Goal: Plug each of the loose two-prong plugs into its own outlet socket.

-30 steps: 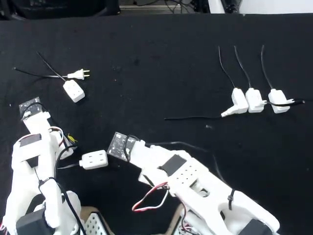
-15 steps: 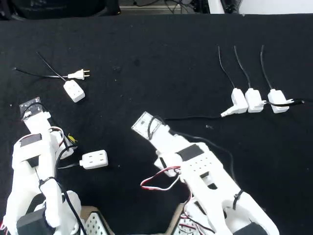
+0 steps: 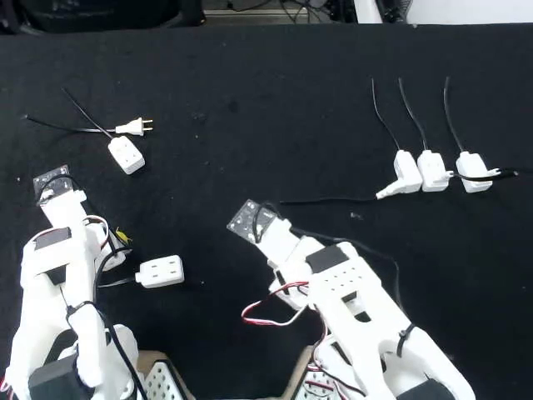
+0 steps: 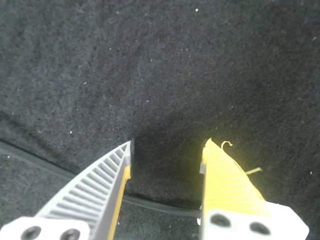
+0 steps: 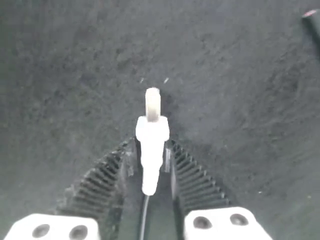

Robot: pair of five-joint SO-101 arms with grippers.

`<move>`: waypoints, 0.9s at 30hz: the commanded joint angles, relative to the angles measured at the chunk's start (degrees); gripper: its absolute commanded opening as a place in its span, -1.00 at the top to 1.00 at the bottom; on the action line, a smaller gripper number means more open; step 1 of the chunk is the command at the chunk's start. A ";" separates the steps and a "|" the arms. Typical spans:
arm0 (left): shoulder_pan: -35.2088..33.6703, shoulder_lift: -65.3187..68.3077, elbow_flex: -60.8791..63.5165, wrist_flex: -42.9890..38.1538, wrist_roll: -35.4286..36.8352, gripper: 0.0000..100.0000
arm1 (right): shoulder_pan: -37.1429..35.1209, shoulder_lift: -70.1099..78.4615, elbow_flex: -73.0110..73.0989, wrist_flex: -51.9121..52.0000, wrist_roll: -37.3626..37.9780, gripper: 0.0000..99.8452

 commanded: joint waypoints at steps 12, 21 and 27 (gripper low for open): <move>0.22 -1.14 -0.31 -0.53 0.26 0.54 | 0.53 -0.48 -5.14 -0.35 -3.34 0.83; 0.13 -1.14 -0.31 -0.53 0.26 0.54 | 0.70 -0.40 -4.35 -0.62 -3.16 0.83; 0.13 -1.14 -0.31 -0.53 0.26 0.54 | 0.70 -0.40 -2.86 -1.14 -3.08 0.83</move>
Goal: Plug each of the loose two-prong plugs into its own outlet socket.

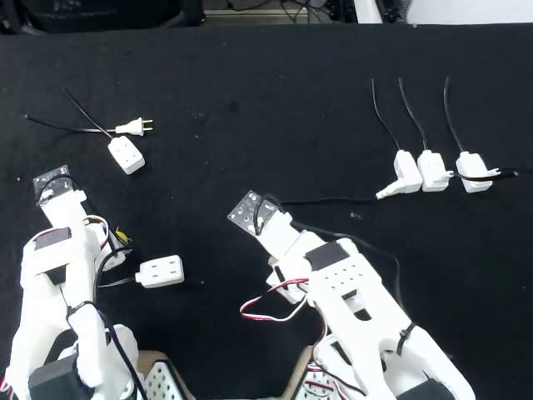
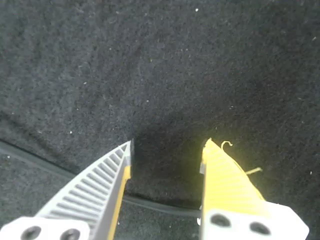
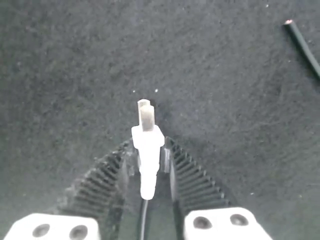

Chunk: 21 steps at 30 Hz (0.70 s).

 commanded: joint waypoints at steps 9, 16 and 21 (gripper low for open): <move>0.13 -0.97 -0.31 -0.53 0.18 0.54 | 0.88 -0.40 0.04 -3.96 -0.44 0.83; 0.13 -0.97 -0.31 -0.53 0.18 0.54 | 0.62 -0.40 0.04 -2.29 -0.53 0.83; 0.13 -0.97 -0.31 -0.53 0.18 0.54 | 0.62 -0.40 -0.04 -2.37 -0.53 0.83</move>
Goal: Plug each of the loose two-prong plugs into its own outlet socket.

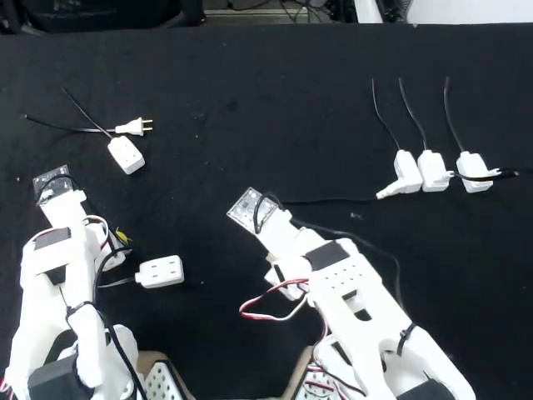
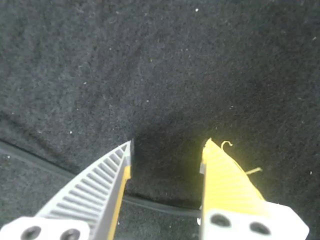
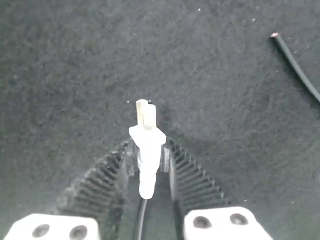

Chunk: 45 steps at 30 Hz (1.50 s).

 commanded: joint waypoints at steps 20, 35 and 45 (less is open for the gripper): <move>0.13 -0.97 -0.31 -0.53 0.18 0.54 | 0.79 -0.66 1.27 0.09 -0.88 0.83; 0.13 -0.97 -0.31 -0.53 0.18 0.54 | 0.53 -0.40 1.19 -1.93 -0.97 0.83; 0.13 -0.97 -0.31 -0.53 0.18 0.54 | 0.79 -0.66 1.63 -1.76 -1.58 0.98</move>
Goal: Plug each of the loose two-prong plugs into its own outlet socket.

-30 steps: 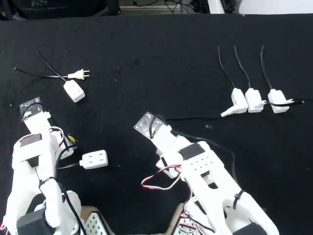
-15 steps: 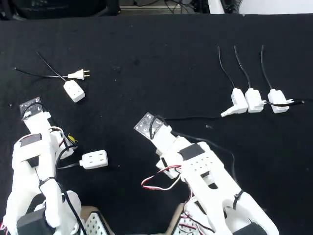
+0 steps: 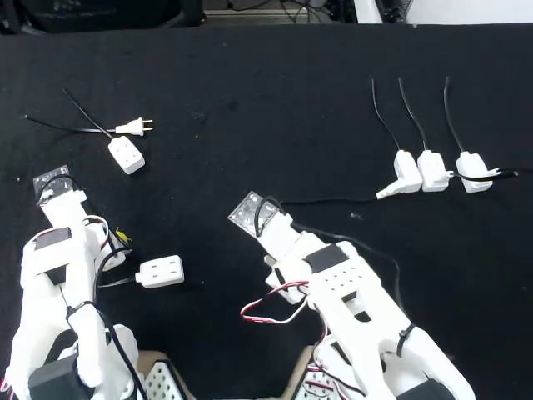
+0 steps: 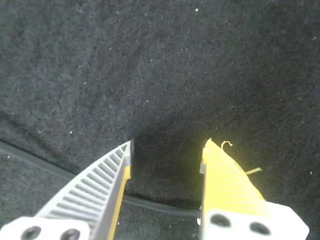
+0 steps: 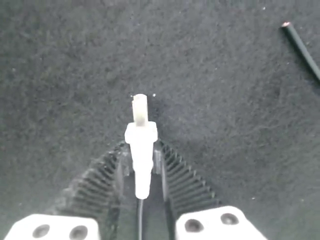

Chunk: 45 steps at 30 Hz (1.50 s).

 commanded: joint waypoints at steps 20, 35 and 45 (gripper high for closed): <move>0.57 -17.05 2.33 3.96 0.53 0.54 | -16.97 -10.24 -9.54 -12.75 -13.71 0.98; 17.45 -32.44 -1.98 0.18 0.18 0.54 | -25.93 -23.78 8.40 -27.16 -17.14 0.98; 27.56 -32.53 -1.45 -0.53 0.18 0.54 | -26.02 -19.47 10.24 -33.23 -17.23 0.98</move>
